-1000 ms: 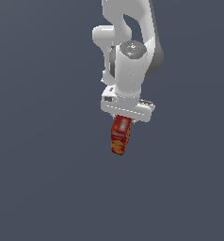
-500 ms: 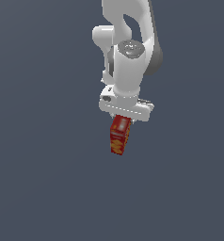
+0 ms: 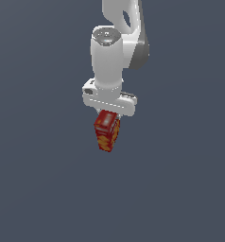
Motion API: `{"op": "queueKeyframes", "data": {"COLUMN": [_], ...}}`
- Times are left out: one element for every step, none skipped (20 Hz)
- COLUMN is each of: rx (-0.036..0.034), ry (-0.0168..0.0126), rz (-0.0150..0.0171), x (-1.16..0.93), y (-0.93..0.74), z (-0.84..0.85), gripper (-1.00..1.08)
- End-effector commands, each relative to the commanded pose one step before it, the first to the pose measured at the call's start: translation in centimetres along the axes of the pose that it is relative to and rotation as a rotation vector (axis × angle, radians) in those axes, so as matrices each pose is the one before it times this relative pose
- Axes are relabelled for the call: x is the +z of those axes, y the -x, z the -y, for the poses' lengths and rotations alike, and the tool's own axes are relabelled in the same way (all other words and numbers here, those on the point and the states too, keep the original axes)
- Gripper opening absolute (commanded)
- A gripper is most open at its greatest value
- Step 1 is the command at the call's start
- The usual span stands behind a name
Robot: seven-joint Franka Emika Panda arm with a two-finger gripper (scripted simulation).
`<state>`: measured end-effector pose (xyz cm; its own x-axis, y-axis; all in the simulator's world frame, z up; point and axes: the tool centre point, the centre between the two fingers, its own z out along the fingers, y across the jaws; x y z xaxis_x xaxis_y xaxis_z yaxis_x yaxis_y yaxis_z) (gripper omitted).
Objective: Pick up the object and move it to a goal position.
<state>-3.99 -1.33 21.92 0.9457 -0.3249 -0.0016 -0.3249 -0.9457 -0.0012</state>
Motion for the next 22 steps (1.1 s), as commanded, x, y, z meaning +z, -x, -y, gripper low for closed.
{"op": "queueKeyframes", "data": {"rx": [0.00121, 0.0, 0.0, 0.0, 0.0, 0.0, 0.0, 0.0, -0.00006, 0.0, -0.00004, 0.0, -0.00004, 0.0, -0.00004, 0.0, -0.00003, 0.0, 0.0, 0.0, 0.00003, 0.0], "ry": [-0.00099, 0.0, -0.00047, 0.0, 0.0, 0.0, 0.0, 0.0, 0.00048, 0.0, 0.00048, 0.0, 0.00048, 0.0, 0.00048, 0.0, 0.00048, 0.0, 0.0, 0.0, 0.00049, 0.0], "rz": [-0.00152, 0.0, 0.00014, 0.0, 0.0, 0.0, 0.0, 0.0, -0.00003, 0.0, -0.00005, 0.0, -0.00005, 0.0, -0.00005, 0.0, -0.00005, 0.0, 0.0, 0.0, -0.00004, 0.0], "x": [-1.14, -0.49, -0.499, -0.504, -0.505, -0.504, -0.502, -0.5, -0.496, -0.476, -0.448, -0.417, -0.389, -0.356, -0.328, -0.294, -0.266, -0.232, -0.2, -0.169, -0.142, -0.109], "y": [-0.558, -0.249, -0.261, -0.263, -0.267, -0.271, -0.276, -0.28, -0.283, -0.279, -0.267, -0.258, -0.245, -0.233, -0.218, -0.204, -0.187, -0.172, -0.155, -0.136, -0.115, -0.095], "z": [-2.622, -1.178, -1.216, -1.211, -1.214, -1.212, -1.209, -1.206, -1.184, -1.152, -1.067, -1.011, -0.923, -0.866, -0.775, -0.716, -0.624, -0.564, -0.487, -0.41, -0.321, -0.262], "gripper": [-1.0, -1.0, -1.0, -1.0, -1.0, -1.0, -1.0, -1.0, -1.0, -1.0, -1.0, -1.0, -1.0, -1.0, -1.0, -1.0, -1.0, -1.0, -1.0, -1.0, -1.0, -1.0]}}
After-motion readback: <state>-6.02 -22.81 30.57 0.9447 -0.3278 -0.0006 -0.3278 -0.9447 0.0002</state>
